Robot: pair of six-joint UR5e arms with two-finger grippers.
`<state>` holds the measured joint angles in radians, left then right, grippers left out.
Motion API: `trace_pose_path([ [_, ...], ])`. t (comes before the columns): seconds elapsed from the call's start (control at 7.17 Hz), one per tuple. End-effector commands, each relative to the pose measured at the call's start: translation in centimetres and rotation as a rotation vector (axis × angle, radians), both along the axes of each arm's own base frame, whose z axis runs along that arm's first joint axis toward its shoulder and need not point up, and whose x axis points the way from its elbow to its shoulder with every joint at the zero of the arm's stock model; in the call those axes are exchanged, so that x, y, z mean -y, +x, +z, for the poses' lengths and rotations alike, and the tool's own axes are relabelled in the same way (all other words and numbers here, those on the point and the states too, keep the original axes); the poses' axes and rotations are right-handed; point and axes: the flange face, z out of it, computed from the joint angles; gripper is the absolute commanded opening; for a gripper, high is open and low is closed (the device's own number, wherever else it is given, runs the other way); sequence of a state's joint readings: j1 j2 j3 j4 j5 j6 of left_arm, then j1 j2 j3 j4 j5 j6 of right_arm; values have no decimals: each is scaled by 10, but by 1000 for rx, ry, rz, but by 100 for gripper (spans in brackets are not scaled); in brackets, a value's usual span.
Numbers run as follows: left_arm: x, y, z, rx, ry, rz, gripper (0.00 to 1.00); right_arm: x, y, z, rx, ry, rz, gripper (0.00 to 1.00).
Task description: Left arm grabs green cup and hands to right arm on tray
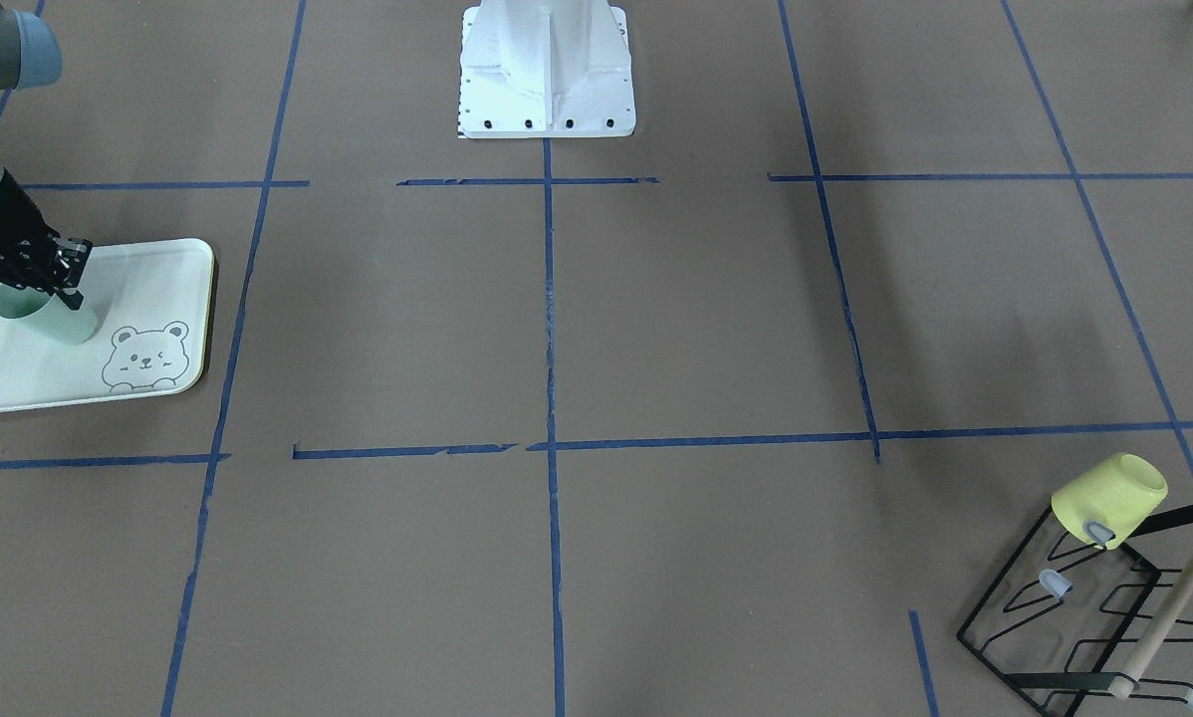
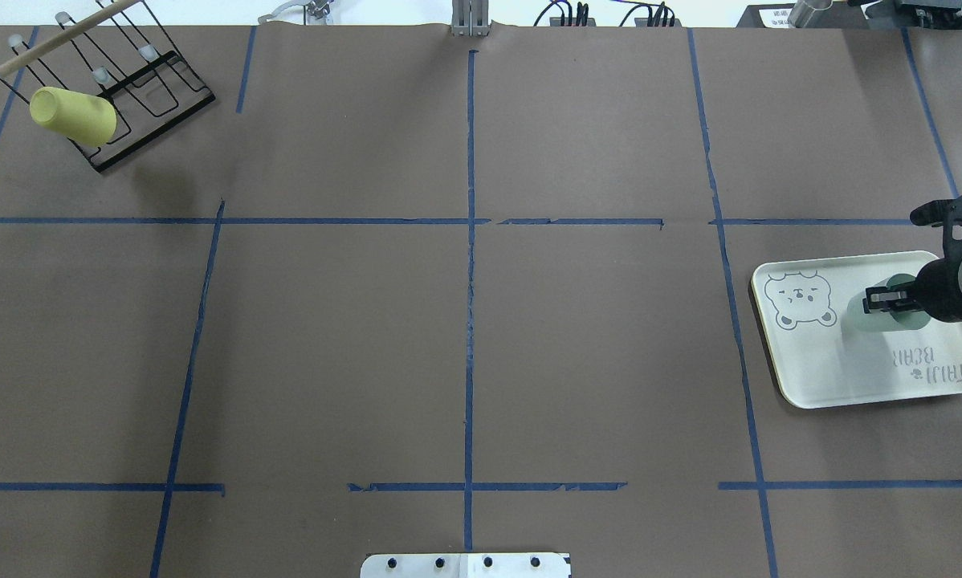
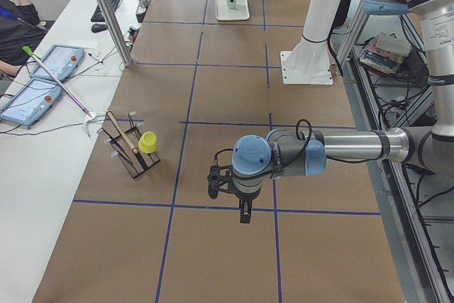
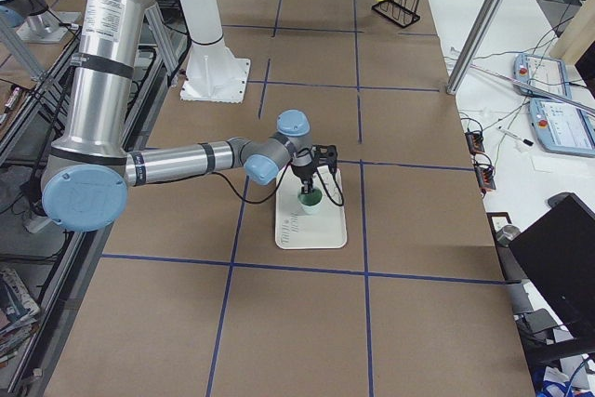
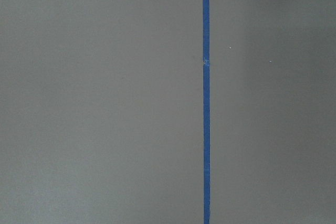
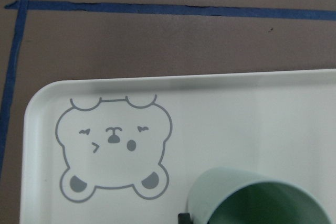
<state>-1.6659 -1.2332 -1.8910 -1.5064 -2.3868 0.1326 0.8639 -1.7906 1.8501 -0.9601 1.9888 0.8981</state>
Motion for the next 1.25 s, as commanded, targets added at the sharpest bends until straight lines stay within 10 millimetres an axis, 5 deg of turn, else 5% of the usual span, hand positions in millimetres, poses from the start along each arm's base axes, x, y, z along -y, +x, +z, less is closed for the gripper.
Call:
trace_pose_path([
  [0.0,0,0,0,0,0,0,100,-2,-2,-1,-4,-8,-16,99],
  [0.28,0,0,1,0,-1,0,100,2,12,-14,20,-37,-35,100],
  [0.7,1,0,0,0,1,1,100,38,86,-62,-24,-3,-135,100],
  [0.84,1,0,0,1,1,2,100,51,126,-64,-33,-4,-178,100],
  [1.12,2,0,-1,3,15,2,100,43,189,-36,-76,20,-239,100],
])
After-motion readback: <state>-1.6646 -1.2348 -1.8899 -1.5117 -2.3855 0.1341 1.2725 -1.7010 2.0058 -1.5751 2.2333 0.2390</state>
